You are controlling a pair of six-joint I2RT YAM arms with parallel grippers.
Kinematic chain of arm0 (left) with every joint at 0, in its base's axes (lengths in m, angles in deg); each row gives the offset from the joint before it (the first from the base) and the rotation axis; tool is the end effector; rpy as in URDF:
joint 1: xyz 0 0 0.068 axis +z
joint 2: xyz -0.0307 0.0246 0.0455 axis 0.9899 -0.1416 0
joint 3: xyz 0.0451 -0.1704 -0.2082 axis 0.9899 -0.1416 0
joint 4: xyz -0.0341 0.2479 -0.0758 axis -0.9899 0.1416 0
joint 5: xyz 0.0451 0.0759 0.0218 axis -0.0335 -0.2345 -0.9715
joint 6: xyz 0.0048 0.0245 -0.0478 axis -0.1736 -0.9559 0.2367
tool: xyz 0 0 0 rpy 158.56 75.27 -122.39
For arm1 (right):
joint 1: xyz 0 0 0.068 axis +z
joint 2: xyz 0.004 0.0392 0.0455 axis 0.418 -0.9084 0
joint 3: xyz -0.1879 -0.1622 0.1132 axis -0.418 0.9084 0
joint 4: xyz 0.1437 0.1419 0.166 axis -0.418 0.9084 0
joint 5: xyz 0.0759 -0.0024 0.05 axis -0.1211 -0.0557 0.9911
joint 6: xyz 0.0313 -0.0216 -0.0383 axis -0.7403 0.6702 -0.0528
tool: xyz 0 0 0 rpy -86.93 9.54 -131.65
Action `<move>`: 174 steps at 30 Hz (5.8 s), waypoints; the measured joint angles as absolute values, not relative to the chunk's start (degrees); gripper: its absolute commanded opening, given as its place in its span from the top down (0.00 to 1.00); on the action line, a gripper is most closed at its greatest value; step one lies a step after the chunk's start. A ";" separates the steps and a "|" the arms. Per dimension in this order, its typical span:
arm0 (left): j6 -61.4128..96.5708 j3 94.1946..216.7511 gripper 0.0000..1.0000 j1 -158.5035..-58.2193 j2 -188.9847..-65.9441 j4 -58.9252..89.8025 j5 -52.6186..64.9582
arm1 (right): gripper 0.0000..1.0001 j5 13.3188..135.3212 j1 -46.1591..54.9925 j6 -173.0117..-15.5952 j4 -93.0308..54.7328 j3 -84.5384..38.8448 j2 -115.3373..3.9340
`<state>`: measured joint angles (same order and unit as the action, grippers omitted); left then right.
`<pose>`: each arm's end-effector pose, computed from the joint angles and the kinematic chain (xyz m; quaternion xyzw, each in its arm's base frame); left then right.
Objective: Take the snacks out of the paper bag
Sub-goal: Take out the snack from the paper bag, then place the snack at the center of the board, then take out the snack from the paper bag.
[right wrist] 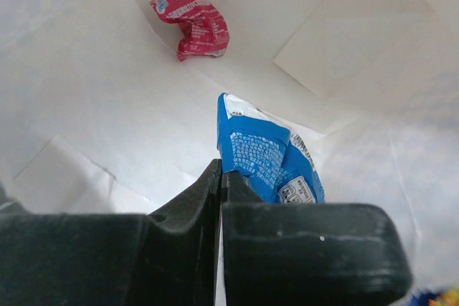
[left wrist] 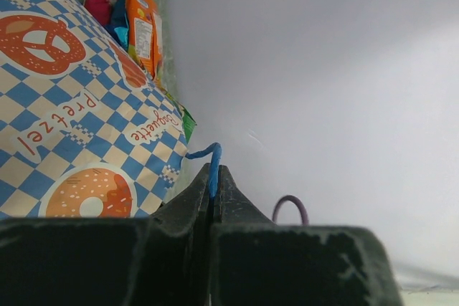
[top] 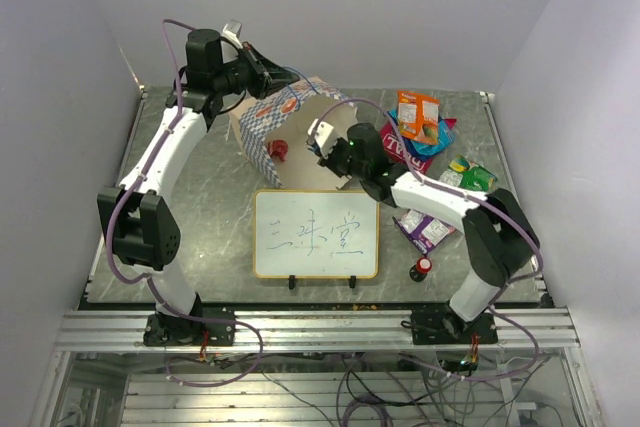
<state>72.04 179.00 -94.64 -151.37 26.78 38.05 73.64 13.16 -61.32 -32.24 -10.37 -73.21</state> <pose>0.3945 -0.1129 0.3959 -0.1379 0.7523 -0.5791 0.2822 0.3088 0.2457 0.2387 -0.4696 0.6877 0.1065 0.5433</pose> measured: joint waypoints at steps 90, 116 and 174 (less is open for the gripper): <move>67.32 175.38 0.93 -94.05 -146.75 31.59 34.68 | 0.43 84.77 11.10 -79.02 -25.83 -4.84 -59.72; 66.38 181.39 0.93 -94.53 -150.12 33.18 39.86 | 0.22 89.86 11.23 -59.76 -41.52 -36.31 -105.97; 73.37 179.55 0.93 -93.94 -153.20 27.87 34.70 | 0.80 67.91 8.98 -68.29 -36.67 -7.16 -63.92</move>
<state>73.37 179.55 -93.94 -153.20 27.87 34.70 67.91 8.98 -68.29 -36.67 -7.16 -63.92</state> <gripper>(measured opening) 0.080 0.335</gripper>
